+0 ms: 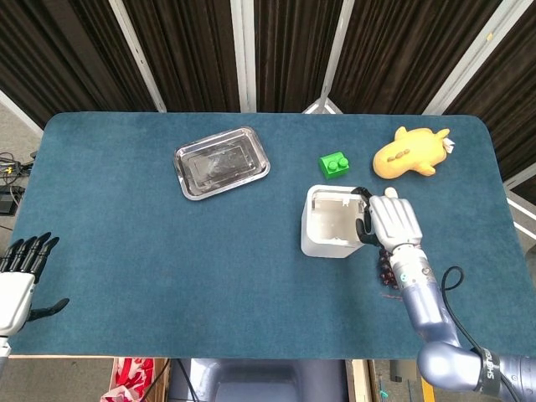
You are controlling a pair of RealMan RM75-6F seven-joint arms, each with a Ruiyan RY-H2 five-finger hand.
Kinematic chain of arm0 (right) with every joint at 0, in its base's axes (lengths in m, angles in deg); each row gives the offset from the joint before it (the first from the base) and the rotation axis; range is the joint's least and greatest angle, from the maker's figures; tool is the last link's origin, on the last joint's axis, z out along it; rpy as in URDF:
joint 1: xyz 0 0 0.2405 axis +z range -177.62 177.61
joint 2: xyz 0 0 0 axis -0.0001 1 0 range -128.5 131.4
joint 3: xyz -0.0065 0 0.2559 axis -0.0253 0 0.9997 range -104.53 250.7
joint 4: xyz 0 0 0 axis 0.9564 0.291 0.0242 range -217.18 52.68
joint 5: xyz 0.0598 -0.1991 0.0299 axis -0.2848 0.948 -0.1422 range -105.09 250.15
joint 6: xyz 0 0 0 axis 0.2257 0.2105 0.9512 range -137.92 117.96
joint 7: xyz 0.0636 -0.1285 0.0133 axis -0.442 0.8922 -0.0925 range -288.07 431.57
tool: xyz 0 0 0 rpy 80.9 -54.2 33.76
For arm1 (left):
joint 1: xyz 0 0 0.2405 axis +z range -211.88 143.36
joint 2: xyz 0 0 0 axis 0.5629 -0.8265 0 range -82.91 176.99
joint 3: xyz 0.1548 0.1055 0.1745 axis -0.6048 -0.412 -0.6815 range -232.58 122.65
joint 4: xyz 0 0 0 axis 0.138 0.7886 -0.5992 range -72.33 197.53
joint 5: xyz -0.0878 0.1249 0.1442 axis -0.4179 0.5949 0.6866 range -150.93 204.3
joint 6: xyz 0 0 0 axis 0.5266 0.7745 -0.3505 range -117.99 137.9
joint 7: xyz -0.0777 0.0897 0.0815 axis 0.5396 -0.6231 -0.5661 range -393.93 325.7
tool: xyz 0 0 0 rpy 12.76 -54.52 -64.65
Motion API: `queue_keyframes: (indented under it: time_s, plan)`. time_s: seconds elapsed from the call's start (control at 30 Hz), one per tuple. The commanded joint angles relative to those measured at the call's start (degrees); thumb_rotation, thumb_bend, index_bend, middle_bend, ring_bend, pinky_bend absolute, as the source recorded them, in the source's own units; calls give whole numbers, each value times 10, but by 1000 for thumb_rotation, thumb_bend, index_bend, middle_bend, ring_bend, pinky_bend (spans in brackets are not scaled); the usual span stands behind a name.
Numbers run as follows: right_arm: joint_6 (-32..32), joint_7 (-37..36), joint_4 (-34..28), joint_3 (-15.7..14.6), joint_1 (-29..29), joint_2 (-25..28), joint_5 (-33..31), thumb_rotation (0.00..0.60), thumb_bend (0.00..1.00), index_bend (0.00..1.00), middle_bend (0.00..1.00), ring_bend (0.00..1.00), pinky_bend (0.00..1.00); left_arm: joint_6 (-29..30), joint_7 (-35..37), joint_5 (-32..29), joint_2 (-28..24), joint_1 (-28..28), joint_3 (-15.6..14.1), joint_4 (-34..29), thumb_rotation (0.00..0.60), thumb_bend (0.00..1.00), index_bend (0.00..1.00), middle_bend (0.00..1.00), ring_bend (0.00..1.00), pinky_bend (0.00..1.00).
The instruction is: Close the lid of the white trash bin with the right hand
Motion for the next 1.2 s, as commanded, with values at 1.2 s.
queue_keyframes:
  time_s: [1.2]
  plan:
    - [13, -23, -54, -112, -46, -21, 100, 600, 579, 117, 692, 747, 752, 5, -7, 5, 2, 2, -2, 3, 600, 0, 0, 0, 0, 0]
